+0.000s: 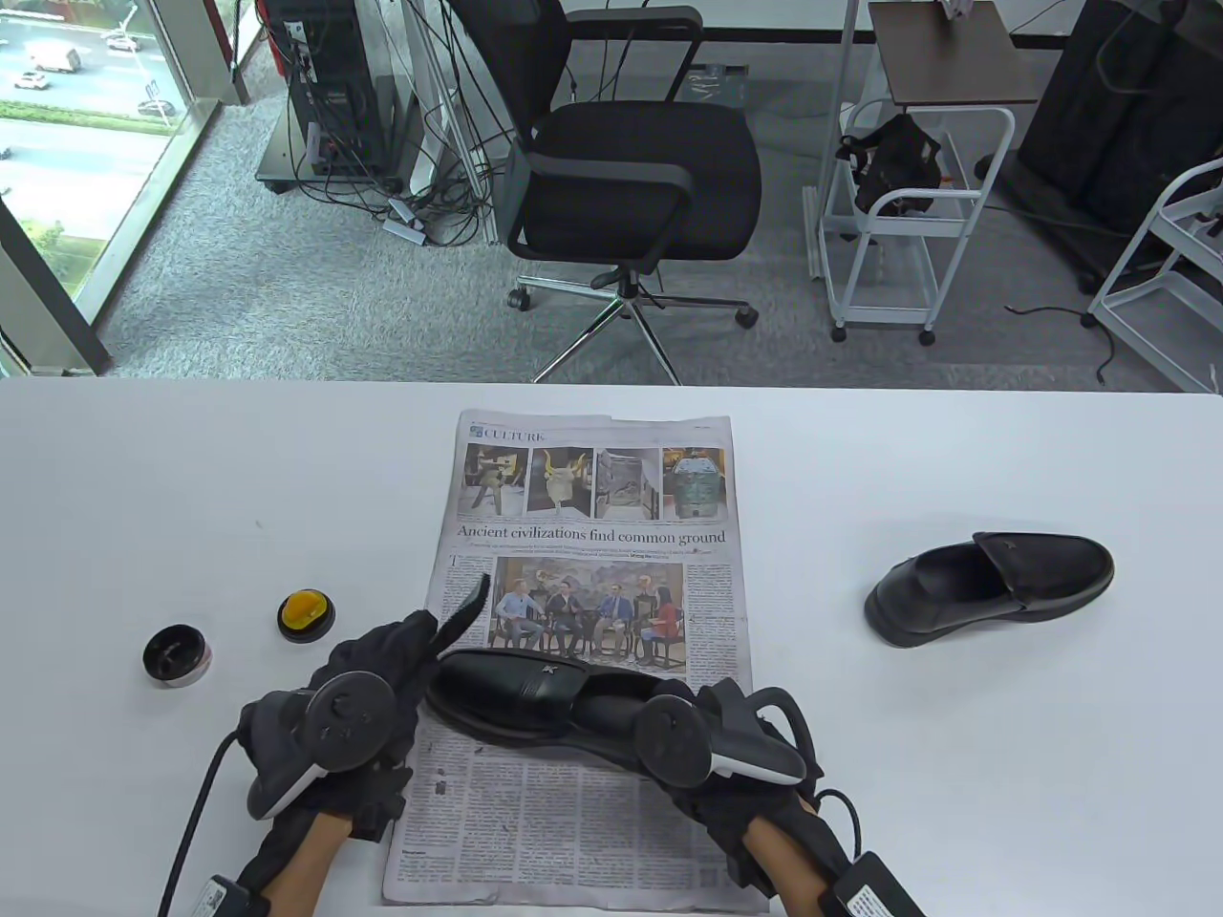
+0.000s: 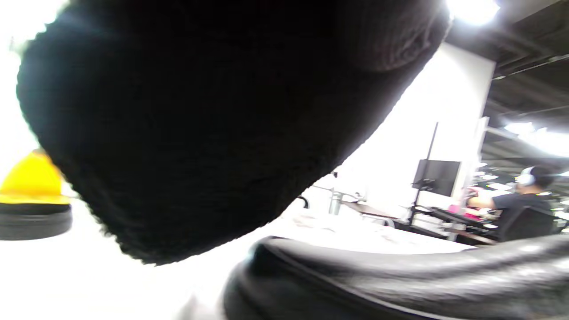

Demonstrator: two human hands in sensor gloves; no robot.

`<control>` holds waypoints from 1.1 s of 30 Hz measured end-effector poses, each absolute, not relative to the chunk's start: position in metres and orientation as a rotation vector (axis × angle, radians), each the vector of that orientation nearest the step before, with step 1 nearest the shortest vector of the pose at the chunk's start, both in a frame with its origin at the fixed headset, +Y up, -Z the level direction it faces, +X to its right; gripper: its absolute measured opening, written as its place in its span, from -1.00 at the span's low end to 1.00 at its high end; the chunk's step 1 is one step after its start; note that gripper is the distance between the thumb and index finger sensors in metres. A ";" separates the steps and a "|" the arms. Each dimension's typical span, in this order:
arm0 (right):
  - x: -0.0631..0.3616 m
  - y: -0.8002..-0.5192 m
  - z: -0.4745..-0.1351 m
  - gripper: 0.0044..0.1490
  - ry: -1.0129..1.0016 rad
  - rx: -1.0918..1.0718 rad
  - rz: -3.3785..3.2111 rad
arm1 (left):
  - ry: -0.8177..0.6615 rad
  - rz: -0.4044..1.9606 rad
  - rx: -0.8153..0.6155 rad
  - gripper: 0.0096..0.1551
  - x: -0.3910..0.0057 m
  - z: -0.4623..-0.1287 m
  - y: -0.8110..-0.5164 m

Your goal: Dip and apply built-in sponge shoe polish on shoes

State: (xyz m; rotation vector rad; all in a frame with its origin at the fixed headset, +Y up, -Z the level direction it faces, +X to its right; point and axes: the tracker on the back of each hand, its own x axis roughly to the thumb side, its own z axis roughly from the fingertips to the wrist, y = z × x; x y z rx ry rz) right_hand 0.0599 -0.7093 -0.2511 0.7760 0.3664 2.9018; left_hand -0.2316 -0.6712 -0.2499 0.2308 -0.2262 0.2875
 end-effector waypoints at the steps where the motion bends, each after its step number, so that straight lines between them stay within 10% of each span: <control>1: 0.060 -0.709 -0.251 -0.49 0.366 0.775 2.902 | -0.254 0.285 0.238 -0.48 -0.225 -0.248 -0.671; 7: 0.060 -0.710 -0.251 -0.49 0.367 0.775 2.897 | -0.619 0.241 0.191 -0.48 -0.174 -0.236 -0.681; 18: 0.060 -0.710 -0.251 -0.49 0.372 0.775 2.888 | -0.522 -0.099 -0.098 -0.54 -0.206 -0.255 -0.696; 28: 0.060 -0.710 -0.251 -0.49 0.377 0.767 2.886 | -0.254 0.166 0.236 -0.54 -0.236 -0.254 -0.671; 33: 0.060 -0.710 -0.251 -0.49 0.375 0.767 2.889 | -0.382 0.236 0.394 -0.54 -0.200 -0.241 -0.669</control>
